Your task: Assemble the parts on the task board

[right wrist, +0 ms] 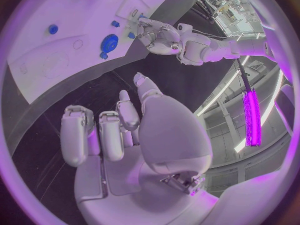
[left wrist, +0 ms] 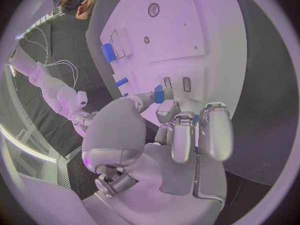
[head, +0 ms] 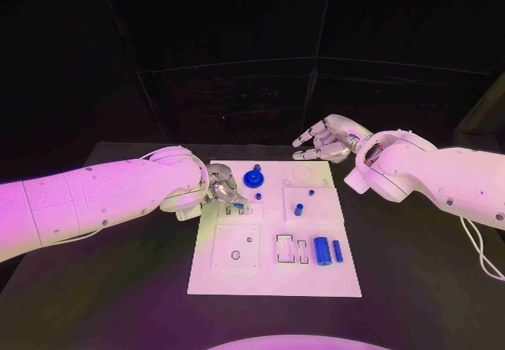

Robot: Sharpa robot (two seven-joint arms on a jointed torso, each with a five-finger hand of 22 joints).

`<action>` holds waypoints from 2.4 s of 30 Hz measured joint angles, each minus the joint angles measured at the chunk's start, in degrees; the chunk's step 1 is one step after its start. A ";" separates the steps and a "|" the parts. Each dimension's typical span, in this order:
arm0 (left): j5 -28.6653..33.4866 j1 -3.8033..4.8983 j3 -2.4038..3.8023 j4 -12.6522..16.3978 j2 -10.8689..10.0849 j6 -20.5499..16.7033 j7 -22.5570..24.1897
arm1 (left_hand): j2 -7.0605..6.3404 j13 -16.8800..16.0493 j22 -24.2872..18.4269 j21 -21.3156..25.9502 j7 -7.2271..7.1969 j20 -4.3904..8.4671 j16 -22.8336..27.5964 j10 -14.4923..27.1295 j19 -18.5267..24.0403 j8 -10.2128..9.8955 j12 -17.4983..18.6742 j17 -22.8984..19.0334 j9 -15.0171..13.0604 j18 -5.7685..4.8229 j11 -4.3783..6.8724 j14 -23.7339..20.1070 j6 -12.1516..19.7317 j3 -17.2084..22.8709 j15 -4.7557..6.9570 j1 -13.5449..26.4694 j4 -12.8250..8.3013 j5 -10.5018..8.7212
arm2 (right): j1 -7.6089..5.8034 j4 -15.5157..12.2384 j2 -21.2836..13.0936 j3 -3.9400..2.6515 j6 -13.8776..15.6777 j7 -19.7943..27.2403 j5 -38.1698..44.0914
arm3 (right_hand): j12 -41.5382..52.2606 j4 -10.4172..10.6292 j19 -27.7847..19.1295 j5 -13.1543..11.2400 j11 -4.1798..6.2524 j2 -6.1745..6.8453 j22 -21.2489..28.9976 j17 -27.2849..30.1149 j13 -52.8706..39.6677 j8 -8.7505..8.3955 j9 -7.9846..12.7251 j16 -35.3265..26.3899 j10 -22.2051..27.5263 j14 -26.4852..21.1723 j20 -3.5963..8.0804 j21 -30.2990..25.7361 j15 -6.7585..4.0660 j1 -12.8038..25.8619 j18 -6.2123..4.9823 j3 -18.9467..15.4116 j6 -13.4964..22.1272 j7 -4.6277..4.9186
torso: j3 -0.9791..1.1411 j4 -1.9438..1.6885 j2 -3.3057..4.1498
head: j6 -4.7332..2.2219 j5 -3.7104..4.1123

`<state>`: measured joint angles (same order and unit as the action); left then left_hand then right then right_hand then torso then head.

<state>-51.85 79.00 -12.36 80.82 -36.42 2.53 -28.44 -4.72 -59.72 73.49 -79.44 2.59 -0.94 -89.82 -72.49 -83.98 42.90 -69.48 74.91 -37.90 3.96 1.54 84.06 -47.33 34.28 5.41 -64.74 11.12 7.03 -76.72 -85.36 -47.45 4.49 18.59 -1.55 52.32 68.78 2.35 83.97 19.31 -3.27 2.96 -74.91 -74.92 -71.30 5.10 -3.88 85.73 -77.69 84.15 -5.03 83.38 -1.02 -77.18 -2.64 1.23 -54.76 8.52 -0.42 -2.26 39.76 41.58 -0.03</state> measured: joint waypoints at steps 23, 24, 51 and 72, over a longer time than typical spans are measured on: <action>-4.72 -3.15 -0.12 1.17 0.70 -8.93 -0.44 | -0.66 -0.62 0.12 0.00 0.10 0.00 0.00 -0.63 0.00 0.21 -0.54 0.00 -0.39 0.00 0.22 -0.01 -0.08 1.65 0.00 1.35 -1.66 -0.39 | 0.00 0.19 -0.37 0.00 -0.30 -0.30 0.15 | 0.00 0.00 0.00 0.00 0.00 0.02 0.00 0.01 0.01 0.00 0.00 0.00 0.00 0.00 0.00 0.00 0.00 -0.02 -0.01 0.00 0.00 0.00 | 0.18 -0.13 -0.27 | 0.33 -0.34; -4.91 -3.16 -0.12 1.17 0.70 -8.94 -0.47 | -0.69 -0.65 0.15 0.00 0.10 0.00 0.00 -0.74 0.00 0.21 -0.54 0.00 -0.39 0.00 0.13 -0.01 -0.09 1.65 0.00 1.38 -1.66 -0.39 | 0.00 0.20 -0.38 0.00 -0.31 -0.31 0.16 | 0.00 0.00 0.00 0.00 0.00 0.02 0.00 0.01 0.01 0.00 0.00 0.00 0.00 0.00 0.00 0.00 0.00 -0.02 0.00 0.00 0.00 0.00 | 0.18 -0.13 -0.27 | 0.31 -0.34; -8.10 -3.13 -0.03 0.82 0.79 -4.68 -1.06 | -0.85 -1.04 0.30 0.00 0.08 0.00 0.00 -1.13 0.00 0.38 -0.85 0.00 -0.63 0.00 0.30 -0.01 -0.48 2.35 0.00 1.89 -3.00 -0.36 | 0.00 0.40 -0.22 0.00 -0.62 -0.36 0.22 | 0.00 0.16 0.00 0.00 0.00 0.02 0.00 0.01 0.01 0.00 0.00 0.00 0.00 0.00 0.00 0.00 0.00 -0.02 0.00 -0.15 0.00 0.00 | 0.18 -0.12 -0.14 | 0.46 -0.08; -8.38 -3.02 0.04 0.40 1.02 -3.56 -1.08 | -1.40 -2.35 1.04 -0.24 -1.04 0.00 0.00 -1.98 0.00 0.86 -1.97 0.00 -0.58 0.00 0.74 -0.01 -1.84 2.00 0.00 6.02 -8.87 -0.38 | 0.00 0.36 -0.24 0.00 -0.72 -0.38 0.24 | -0.01 0.16 0.00 0.00 0.00 0.02 0.00 0.02 0.07 0.00 0.00 0.00 0.00 0.00 0.00 0.00 0.00 -0.02 0.00 -0.15 0.00 0.00 | 0.21 -0.13 -0.14 | 0.65 -0.18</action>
<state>-60.22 75.98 -12.32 81.22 -35.40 -1.03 -29.52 -6.12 -62.07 74.53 -79.68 1.55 -0.94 -89.82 -74.46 -83.98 43.75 -71.45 74.91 -38.49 3.96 2.28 84.05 -49.17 36.28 5.40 -58.72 2.25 6.66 -76.72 -85.01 -47.69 4.49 17.87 -1.93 52.56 68.77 2.51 83.96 19.32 -3.28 2.98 -74.91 -74.90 -71.23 5.10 -3.88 85.73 -77.69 84.15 -5.03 83.38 -1.02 -77.21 -2.64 1.08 -54.75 8.52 -0.21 -2.39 39.62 42.24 -0.21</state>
